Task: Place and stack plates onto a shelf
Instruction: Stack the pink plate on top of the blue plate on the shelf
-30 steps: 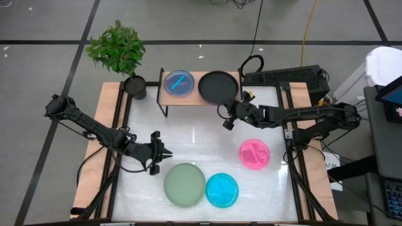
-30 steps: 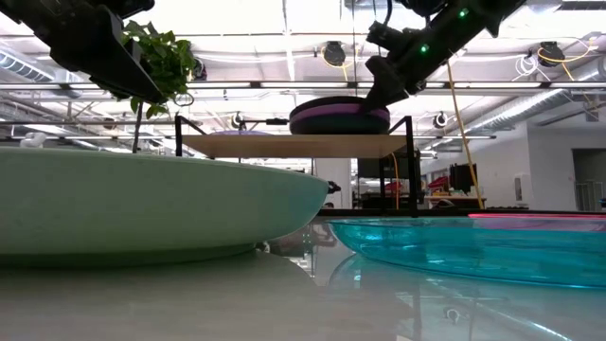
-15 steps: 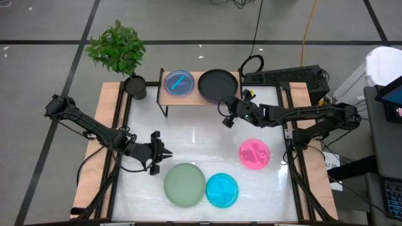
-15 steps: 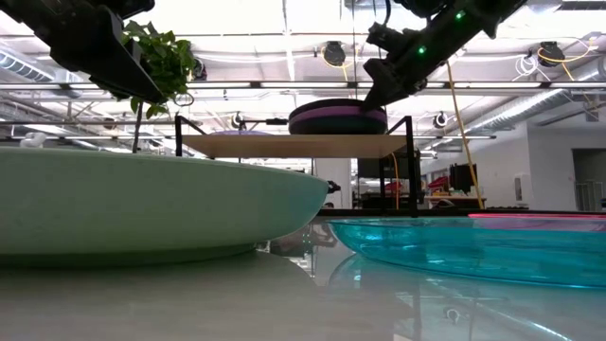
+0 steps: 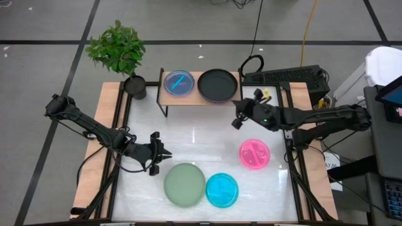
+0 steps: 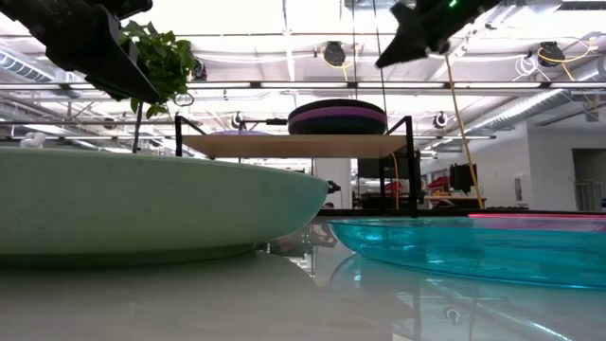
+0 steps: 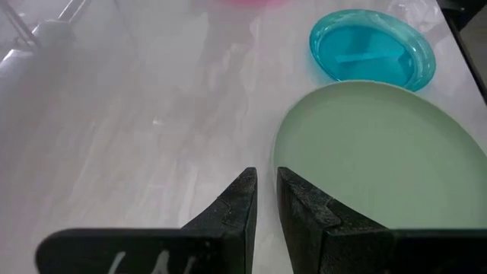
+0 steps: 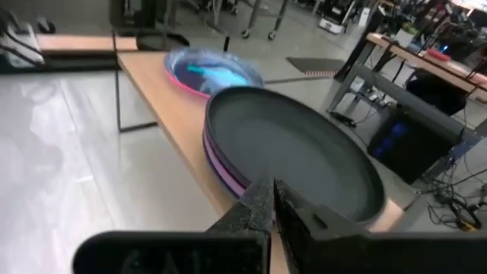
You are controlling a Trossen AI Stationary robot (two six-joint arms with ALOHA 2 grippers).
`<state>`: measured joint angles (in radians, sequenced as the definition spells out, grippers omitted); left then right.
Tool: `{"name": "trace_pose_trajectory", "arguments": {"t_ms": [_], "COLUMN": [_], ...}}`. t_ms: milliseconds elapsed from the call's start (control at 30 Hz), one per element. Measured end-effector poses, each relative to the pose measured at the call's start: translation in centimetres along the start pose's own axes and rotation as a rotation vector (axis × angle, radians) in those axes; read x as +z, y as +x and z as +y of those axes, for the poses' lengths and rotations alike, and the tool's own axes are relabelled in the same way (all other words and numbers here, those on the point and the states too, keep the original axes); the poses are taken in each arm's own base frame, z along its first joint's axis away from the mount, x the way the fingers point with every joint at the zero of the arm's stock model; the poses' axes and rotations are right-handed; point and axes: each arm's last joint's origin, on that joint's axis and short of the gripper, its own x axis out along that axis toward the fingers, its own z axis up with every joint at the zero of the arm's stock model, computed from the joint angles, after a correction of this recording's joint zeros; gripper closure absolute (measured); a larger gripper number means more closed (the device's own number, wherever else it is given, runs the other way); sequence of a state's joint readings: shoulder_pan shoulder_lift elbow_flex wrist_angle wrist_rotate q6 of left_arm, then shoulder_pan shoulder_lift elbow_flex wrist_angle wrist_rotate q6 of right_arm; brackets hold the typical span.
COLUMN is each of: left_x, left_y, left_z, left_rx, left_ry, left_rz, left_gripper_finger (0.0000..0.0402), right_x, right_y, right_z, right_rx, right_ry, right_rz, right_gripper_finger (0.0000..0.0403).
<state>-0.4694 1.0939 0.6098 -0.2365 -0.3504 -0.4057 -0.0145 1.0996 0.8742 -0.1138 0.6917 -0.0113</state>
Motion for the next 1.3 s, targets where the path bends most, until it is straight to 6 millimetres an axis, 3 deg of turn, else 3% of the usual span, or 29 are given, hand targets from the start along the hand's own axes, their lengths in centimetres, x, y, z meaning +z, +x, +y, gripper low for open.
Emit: {"name": "trace_pose_trajectory", "arguments": {"t_ms": [167, 433, 833, 1033, 1300], "left_x": [0.0, 0.0, 0.1, 0.1, 0.2], "left_y": [0.0, 0.0, 0.0, 0.0, 0.0], "left_z": [0.0, 0.0, 0.0, 0.0, 0.1], "left_rx": [0.002, 0.012, 0.018, 0.021, 0.049], "left_ry": [-0.004, -0.014, -0.033, -0.035, -0.02], "left_rz": [-0.003, -0.007, -0.021, -0.024, -0.04], "left_gripper_finger": [0.0344, 0.0344, 0.0344, 0.0344, 0.0344], "right_x": [-0.4, -3.4, -6.2, -8.5, -10.9], "right_y": [-2.3, -4.2, -7.8, -10.1, -11.9], "right_z": [0.3, 2.3, 7.6, 10.8, 13.1], "right_rx": [0.009, 0.156, 0.403, 0.529, 0.554], "right_ry": [0.0, 0.009, 0.077, 0.027, -0.018], "right_rz": [0.02, 0.259, 0.464, 0.597, 0.692], "right_gripper_finger": [0.0403, 0.0403, 0.0403, 0.0403, 0.0377]}}
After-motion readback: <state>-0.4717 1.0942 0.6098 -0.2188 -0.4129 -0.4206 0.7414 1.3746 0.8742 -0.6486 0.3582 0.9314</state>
